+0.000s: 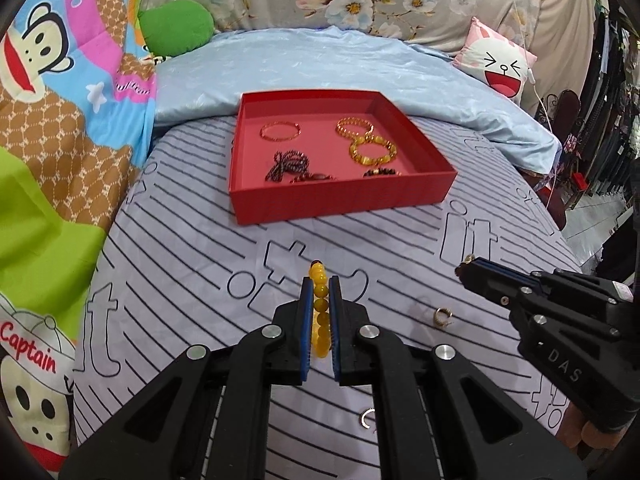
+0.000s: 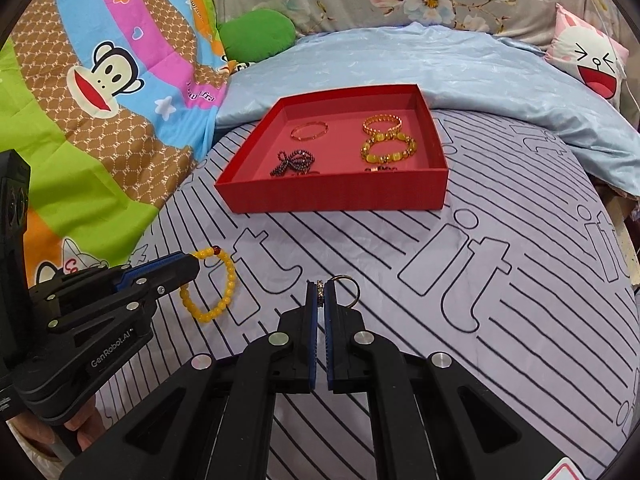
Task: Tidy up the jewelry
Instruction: 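Carry the yellow bracelet and gold rings into the red tray and open both tools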
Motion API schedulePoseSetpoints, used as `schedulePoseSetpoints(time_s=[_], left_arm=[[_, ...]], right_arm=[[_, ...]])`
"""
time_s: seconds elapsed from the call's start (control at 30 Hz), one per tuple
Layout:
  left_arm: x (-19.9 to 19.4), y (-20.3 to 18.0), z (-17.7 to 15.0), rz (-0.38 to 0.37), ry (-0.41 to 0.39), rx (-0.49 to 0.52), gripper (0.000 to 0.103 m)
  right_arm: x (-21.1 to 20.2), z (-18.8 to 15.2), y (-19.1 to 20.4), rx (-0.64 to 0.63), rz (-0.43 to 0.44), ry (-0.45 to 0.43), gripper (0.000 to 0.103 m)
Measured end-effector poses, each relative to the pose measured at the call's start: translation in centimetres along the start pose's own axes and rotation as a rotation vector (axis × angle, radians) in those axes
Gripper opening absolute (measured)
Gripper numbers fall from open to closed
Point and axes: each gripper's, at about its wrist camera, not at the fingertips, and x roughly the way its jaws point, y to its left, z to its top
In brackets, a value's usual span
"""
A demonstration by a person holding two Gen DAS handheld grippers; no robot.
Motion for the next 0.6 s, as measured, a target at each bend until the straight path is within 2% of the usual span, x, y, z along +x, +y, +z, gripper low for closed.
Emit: schedulePoseSetpoints(time_s=[0.27, 0.6], left_arm=[[0.0, -1.2, 3.8, -0.023, -0.061, 0.038, 0.007], [1.5, -2.1, 10.6, -0.032, -0.147, 0.086, 0.007]], right_arm=[[0.2, 3.1, -0.5, -0.015, -0.003, -0.042, 0.003], [2.5, 9.4, -2.4, 0.019, 0.037, -0.063, 0.003]])
